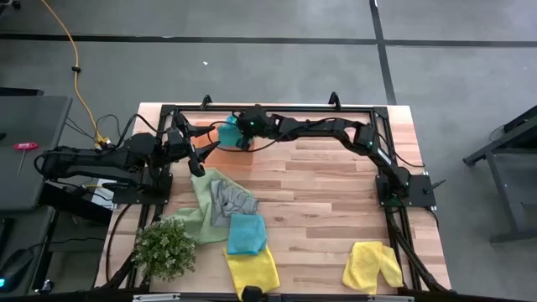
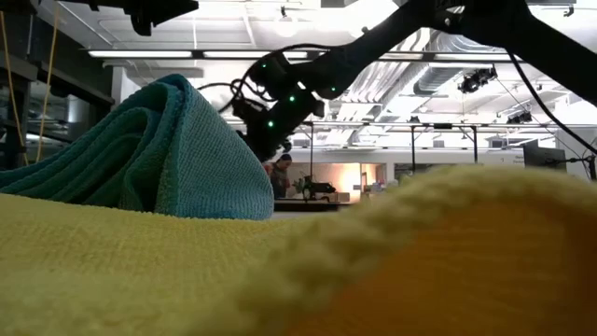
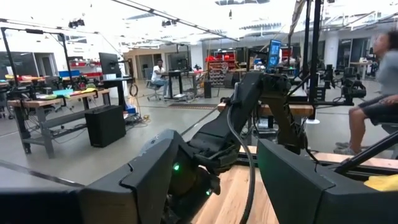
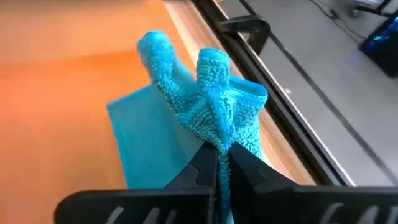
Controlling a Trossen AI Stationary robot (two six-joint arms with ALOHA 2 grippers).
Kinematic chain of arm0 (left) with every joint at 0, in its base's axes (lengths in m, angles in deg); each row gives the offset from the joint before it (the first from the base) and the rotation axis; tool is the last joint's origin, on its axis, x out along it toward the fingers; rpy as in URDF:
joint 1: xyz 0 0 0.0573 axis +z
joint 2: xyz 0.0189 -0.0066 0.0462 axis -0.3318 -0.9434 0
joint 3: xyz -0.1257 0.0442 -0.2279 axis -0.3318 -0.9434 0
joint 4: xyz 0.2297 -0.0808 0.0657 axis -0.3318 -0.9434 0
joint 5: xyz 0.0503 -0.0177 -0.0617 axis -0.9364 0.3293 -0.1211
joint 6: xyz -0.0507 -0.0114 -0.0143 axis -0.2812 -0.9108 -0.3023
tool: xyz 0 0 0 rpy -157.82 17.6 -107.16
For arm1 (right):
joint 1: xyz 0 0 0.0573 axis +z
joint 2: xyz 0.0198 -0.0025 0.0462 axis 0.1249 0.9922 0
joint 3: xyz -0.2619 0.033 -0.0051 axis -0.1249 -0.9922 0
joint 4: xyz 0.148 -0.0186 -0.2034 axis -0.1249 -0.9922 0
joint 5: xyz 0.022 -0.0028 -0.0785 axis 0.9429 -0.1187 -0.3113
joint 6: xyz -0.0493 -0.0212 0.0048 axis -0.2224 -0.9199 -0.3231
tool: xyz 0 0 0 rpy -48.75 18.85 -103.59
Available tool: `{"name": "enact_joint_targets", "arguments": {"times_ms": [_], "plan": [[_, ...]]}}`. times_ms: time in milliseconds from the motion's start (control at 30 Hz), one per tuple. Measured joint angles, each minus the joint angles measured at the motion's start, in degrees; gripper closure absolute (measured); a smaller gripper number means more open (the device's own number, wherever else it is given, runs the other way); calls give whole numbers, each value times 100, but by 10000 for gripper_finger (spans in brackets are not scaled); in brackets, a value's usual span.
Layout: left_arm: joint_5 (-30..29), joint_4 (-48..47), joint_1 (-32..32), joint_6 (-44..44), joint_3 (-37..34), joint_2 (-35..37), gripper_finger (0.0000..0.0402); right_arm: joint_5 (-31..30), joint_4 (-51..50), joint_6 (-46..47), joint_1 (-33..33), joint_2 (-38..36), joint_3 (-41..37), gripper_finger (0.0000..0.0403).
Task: Fold microfiber towels
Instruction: Put the blue microfiber cloth into the orange bin
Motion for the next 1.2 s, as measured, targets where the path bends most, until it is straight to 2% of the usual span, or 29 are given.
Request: {"name": "enact_joint_targets", "arguments": {"times_ms": [200, 367, 567, 767, 900, 1000, 1100, 1200], "plan": [[2, -2, 0, 0, -2, 0, 179, -343, -721, -471, 13, 0, 160, 403], [2, -2, 0, -1, -2, 0, 179, 168, -970, -1036, 110, 0, 197, 403], [3, -2, 0, -2, -2, 0, 179, 428, -1221, -1306, 335, 0, 195, 403], [4, -2, 0, -15, -2, 0, 179, 22, -1251, -1287, 461, 0, 195, 392], [4, -2, 0, -15, -2, 0, 179, 147, -1303, -932, 457, 0, 195, 344], [4, -2, 0, -15, -2, 0, 179, 634, -1288, -769, 451, 0, 195, 285], [4, -2, 0, -15, -2, 0, 179, 1168, -1221, -1081, 491, -1, 192, 223], [4, -2, 0, -15, -2, 0, 179, 1271, -1287, -1405, 533, -20, 190, 175]]}}
